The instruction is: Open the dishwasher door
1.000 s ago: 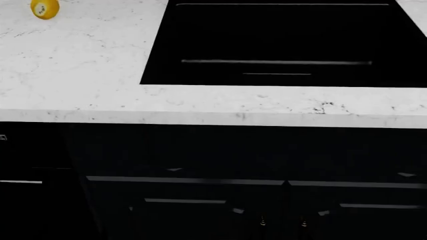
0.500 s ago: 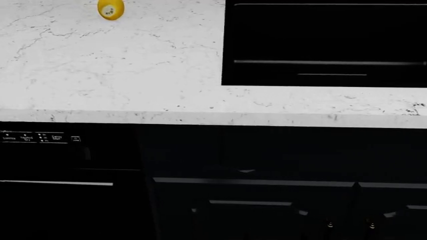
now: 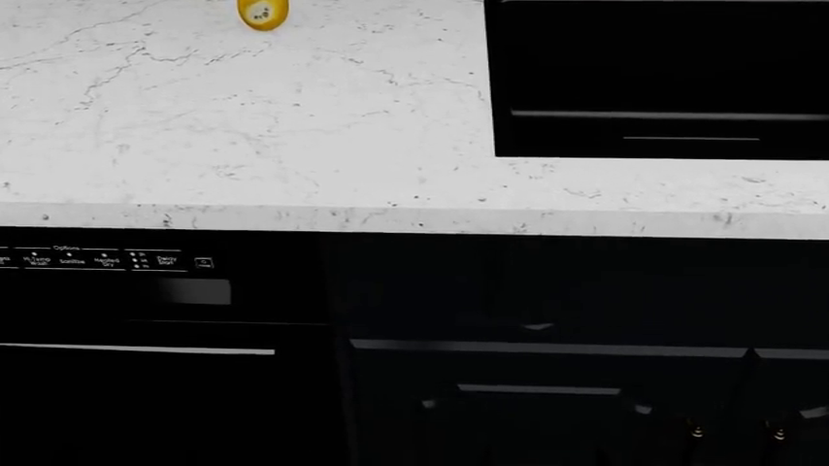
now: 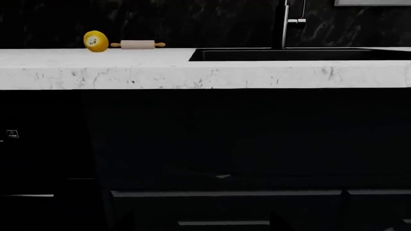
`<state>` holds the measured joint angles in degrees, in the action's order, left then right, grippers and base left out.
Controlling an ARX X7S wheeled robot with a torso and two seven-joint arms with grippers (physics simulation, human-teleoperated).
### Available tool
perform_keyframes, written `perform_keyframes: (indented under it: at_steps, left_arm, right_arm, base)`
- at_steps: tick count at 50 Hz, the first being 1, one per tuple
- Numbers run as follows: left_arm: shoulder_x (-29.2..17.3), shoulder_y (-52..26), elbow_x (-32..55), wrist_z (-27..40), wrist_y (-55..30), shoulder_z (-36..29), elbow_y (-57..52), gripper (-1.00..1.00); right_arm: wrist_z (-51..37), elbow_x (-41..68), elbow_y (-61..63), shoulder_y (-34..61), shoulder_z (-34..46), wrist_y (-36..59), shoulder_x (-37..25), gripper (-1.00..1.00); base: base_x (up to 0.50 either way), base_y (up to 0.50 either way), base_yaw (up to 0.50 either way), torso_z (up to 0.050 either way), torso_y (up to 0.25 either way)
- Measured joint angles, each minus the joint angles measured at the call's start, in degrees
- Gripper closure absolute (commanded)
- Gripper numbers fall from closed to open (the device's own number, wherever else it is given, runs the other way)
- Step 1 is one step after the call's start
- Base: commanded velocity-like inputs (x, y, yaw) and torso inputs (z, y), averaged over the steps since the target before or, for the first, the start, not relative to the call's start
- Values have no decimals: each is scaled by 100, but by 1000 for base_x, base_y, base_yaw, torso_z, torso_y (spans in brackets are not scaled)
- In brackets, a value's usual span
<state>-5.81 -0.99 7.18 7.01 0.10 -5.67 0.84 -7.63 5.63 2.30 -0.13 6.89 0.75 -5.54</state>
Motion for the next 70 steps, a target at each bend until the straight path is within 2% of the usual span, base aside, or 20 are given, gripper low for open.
perform_keyframes:
  at_steps: [70]
  left_arm:
    - [-299,19,496,221,-36,-299,-43,-100]
  right_arm:
    - [-475,204,17,-38,375,-151,-296,-100]
  base:
    - [0,0,0,-50,0]
